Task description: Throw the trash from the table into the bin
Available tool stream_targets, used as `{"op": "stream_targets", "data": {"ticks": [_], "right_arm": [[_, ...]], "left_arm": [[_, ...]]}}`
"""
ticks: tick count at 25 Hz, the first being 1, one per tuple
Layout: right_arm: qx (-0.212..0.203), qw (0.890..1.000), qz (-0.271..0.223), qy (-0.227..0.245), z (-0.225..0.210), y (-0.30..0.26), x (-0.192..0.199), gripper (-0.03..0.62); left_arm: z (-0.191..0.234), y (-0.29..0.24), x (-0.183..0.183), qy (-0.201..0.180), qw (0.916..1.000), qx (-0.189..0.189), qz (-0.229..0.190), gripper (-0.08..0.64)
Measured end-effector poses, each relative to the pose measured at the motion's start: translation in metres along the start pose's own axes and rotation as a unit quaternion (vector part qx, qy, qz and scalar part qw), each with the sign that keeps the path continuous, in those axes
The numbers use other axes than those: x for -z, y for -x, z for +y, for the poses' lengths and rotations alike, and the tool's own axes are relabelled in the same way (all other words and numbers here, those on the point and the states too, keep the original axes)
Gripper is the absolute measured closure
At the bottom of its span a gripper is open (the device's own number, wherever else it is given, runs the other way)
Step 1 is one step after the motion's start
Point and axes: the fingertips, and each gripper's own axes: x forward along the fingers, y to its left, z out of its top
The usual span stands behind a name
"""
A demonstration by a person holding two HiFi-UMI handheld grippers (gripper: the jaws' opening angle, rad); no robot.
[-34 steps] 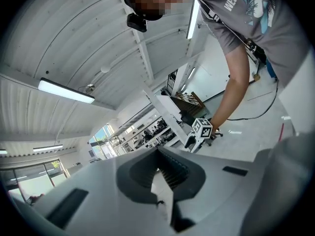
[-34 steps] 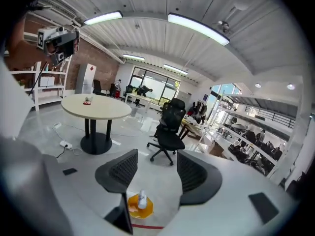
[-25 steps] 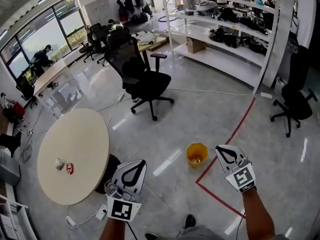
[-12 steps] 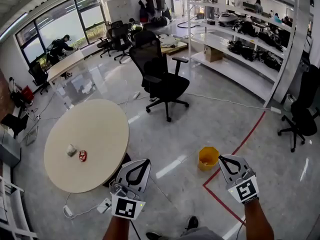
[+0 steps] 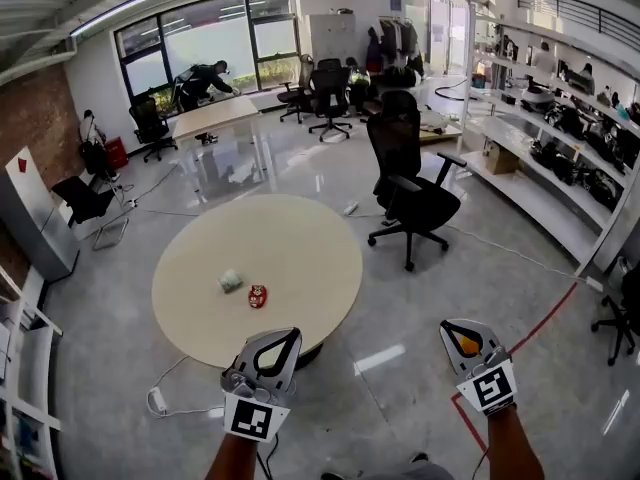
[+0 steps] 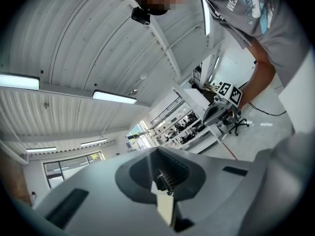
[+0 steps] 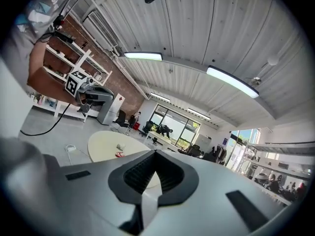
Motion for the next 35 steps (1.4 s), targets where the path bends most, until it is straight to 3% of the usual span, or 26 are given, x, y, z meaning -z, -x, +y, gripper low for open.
{"op": "stream_targets", "data": {"ticks": [3,9,15,18,19,20,23,27,31,35], "right_arm": [[-0.029,0.999,-0.019,-0.010,0.056,-0.049,-0.044,0.586],[-0.113,0.992,-0.058,0.020,0.141,-0.151,-0.105,0.586],[-0.231,0.971,-0.059,0.026,0.191,-0.257,-0.108,0.584],[-0.296,0.954,-0.032,0.021,0.224,-0.342,-0.091,0.583],[-0.318,0.948,-0.018,0.015,0.240,-0.378,-0.083,0.553],[-0.341,0.940,-0.001,0.008,0.256,-0.418,-0.073,0.450],[-0.401,0.915,0.050,0.010,0.302,-0.533,-0.022,0.305],[-0.461,0.876,0.135,0.037,0.358,-0.640,0.067,0.188],[-0.491,0.844,0.211,0.049,0.394,-0.697,0.140,0.183],[-0.501,0.829,0.244,0.042,0.410,-0.720,0.166,0.184]], "left_arm": [[0.045,0.066,0.029,-0.004,0.9992,-0.035,0.020,0.517],[0.107,0.156,0.082,0.002,0.9927,-0.102,0.065,0.517],[0.143,0.170,0.127,0.007,0.9821,-0.151,0.112,0.517],[0.168,0.163,0.170,0.032,0.9754,-0.164,0.143,0.517],[0.180,0.159,0.191,0.044,0.9731,-0.167,0.153,0.517],[0.192,0.152,0.214,0.056,0.9707,-0.168,0.162,0.517],[0.220,0.114,0.280,0.087,0.9660,-0.165,0.179,0.517],[0.246,0.072,0.339,0.117,0.9636,-0.173,0.167,0.517],[0.260,0.057,0.394,0.151,0.9539,-0.177,0.190,0.517],[0.263,0.066,0.422,0.169,0.9436,-0.174,0.226,0.517]]}}
